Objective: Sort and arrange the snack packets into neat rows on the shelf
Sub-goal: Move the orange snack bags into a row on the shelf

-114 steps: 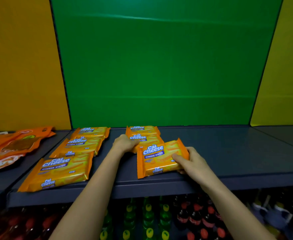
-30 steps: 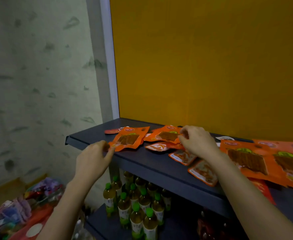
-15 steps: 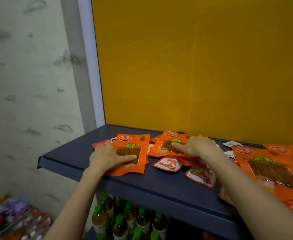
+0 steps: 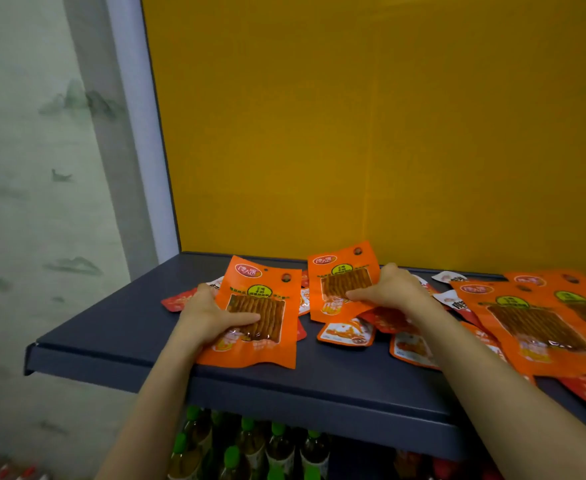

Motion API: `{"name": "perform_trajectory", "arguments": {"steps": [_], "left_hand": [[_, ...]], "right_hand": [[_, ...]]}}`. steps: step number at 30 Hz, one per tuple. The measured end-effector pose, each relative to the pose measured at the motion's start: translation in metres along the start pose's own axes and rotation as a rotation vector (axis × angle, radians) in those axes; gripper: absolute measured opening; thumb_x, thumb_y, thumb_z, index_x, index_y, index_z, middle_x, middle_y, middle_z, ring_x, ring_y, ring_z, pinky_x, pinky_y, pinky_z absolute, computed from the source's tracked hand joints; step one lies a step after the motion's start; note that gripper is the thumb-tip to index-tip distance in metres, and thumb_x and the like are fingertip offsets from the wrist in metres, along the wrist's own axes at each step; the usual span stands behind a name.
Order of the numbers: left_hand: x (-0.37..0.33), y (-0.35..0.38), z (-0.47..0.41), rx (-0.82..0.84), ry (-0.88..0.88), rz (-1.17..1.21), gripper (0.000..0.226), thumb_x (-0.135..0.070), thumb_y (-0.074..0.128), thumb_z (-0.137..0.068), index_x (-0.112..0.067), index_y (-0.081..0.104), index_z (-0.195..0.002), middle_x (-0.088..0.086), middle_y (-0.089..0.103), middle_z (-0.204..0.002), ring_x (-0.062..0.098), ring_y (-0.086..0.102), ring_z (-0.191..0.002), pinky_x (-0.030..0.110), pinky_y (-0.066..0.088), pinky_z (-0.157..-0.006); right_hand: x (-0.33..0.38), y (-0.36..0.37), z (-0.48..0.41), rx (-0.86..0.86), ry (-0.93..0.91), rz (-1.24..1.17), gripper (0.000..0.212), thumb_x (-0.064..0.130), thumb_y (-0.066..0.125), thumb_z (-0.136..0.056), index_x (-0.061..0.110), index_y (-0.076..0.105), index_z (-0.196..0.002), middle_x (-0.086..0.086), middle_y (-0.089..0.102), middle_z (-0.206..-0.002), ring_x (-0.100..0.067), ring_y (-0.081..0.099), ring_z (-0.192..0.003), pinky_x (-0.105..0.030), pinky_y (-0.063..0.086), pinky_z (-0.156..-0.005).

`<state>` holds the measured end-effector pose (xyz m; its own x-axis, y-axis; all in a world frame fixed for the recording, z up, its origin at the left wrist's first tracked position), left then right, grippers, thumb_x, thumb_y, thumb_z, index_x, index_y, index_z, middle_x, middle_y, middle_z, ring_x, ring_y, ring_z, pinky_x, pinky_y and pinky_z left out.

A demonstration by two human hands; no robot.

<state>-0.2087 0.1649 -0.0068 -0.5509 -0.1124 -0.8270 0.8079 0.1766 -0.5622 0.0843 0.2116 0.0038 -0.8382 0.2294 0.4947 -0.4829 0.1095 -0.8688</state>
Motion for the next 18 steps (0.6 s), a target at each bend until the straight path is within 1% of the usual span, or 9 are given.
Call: {"name": "perform_trajectory", "arguments": {"steps": [2,4,6,7,9,11,14,17,18], "left_hand": [[0.003,-0.002,-0.002,0.021,0.028,0.097,0.073,-0.025,0.081,-0.066,-0.010,0.038,-0.124,0.010,0.058,-0.112,0.022,0.058,-0.095,0.031,0.046,-0.073],[0.005,-0.005,-0.003,0.024,0.060,0.227,0.064,-0.020,0.080,-0.068,-0.014,0.041,-0.118,0.006,0.059,-0.103,0.018,0.059,-0.084,0.028,0.047,-0.064],[0.003,-0.009,-0.002,0.016,0.093,0.361,0.052,-0.014,0.076,-0.072,-0.015,0.044,-0.113,0.004,0.060,-0.097,0.017,0.060,-0.079,0.028,0.047,-0.061],[0.001,-0.012,-0.001,0.019,0.104,0.428,0.047,-0.012,0.074,-0.074,-0.016,0.046,-0.112,0.003,0.061,-0.094,0.016,0.060,-0.077,0.028,0.047,-0.060],[-0.003,-0.017,0.000,0.017,0.119,0.534,0.041,-0.012,0.071,-0.077,-0.016,0.051,-0.112,0.003,0.063,-0.093,0.018,0.063,-0.079,0.030,0.048,-0.061],[-0.007,-0.021,0.000,0.006,0.133,0.603,0.041,-0.013,0.069,-0.078,-0.016,0.053,-0.116,0.005,0.065,-0.098,0.020,0.064,-0.083,0.032,0.050,-0.063],[-0.021,-0.019,0.002,0.043,0.161,0.664,0.038,-0.014,0.065,-0.082,-0.014,0.053,-0.119,0.008,0.066,-0.104,0.022,0.065,-0.086,0.034,0.051,-0.066],[-0.048,-0.004,0.010,0.113,0.214,0.702,0.032,-0.012,0.062,-0.085,-0.016,0.053,-0.116,0.006,0.067,-0.097,0.020,0.065,-0.081,0.033,0.051,-0.062],[-0.059,0.004,0.014,0.138,0.235,0.707,0.030,-0.011,0.061,-0.086,-0.015,0.054,-0.115,0.005,0.067,-0.095,0.019,0.066,-0.078,0.031,0.051,-0.059]], "right_hand": [[-0.001,0.001,-0.003,-0.006,0.009,-0.091,0.068,0.050,0.073,-0.070,0.006,0.052,-0.117,-0.011,0.063,-0.115,-0.030,0.059,-0.107,-0.034,0.046,-0.080],[-0.002,-0.001,-0.004,-0.021,0.004,-0.188,0.051,0.041,0.070,-0.077,0.006,0.057,-0.112,-0.010,0.066,-0.105,-0.027,0.061,-0.098,-0.031,0.044,-0.075],[0.000,-0.004,0.000,-0.050,-0.014,-0.287,0.036,0.031,0.064,-0.085,0.003,0.055,-0.106,-0.006,0.062,-0.089,-0.022,0.060,-0.084,-0.030,0.041,-0.073],[0.000,-0.006,0.003,-0.071,-0.022,-0.335,0.029,0.027,0.061,-0.088,0.004,0.052,-0.103,-0.005,0.059,-0.088,-0.022,0.059,-0.085,-0.032,0.042,-0.075],[0.000,-0.013,0.009,-0.134,-0.046,-0.427,0.017,0.022,0.059,-0.090,0.007,0.054,-0.098,-0.011,0.061,-0.100,-0.029,0.060,-0.099,-0.039,0.046,-0.086],[-0.004,-0.022,0.016,-0.209,-0.066,-0.507,0.014,0.022,0.057,-0.090,0.009,0.059,-0.094,-0.015,0.065,-0.108,-0.034,0.061,-0.103,-0.046,0.047,-0.093],[-0.024,-0.038,0.029,-0.295,-0.069,-0.630,0.012,0.024,0.057,-0.090,0.014,0.062,-0.095,-0.012,0.067,-0.099,-0.034,0.063,-0.099,-0.046,0.049,-0.090],[-0.054,-0.063,0.054,-0.375,-0.069,-0.761,0.009,0.022,0.058,-0.090,0.016,0.061,-0.096,-0.013,0.068,-0.102,-0.031,0.064,-0.097,-0.044,0.049,-0.089],[-0.067,-0.071,0.065,-0.398,-0.068,-0.801,0.005,0.020,0.058,-0.090,0.017,0.061,-0.094,-0.014,0.068,-0.103,-0.030,0.065,-0.093,-0.043,0.050,-0.087]]}}
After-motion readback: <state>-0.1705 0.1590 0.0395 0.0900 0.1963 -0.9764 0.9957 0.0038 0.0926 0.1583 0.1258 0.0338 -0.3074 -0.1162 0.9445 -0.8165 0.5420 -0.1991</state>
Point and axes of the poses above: each hand's wrist, its own z-axis away from the middle knuckle, its own y-axis out of the palm, x = y × z, the point moved 6 cm from there along -z, towards the middle knuckle
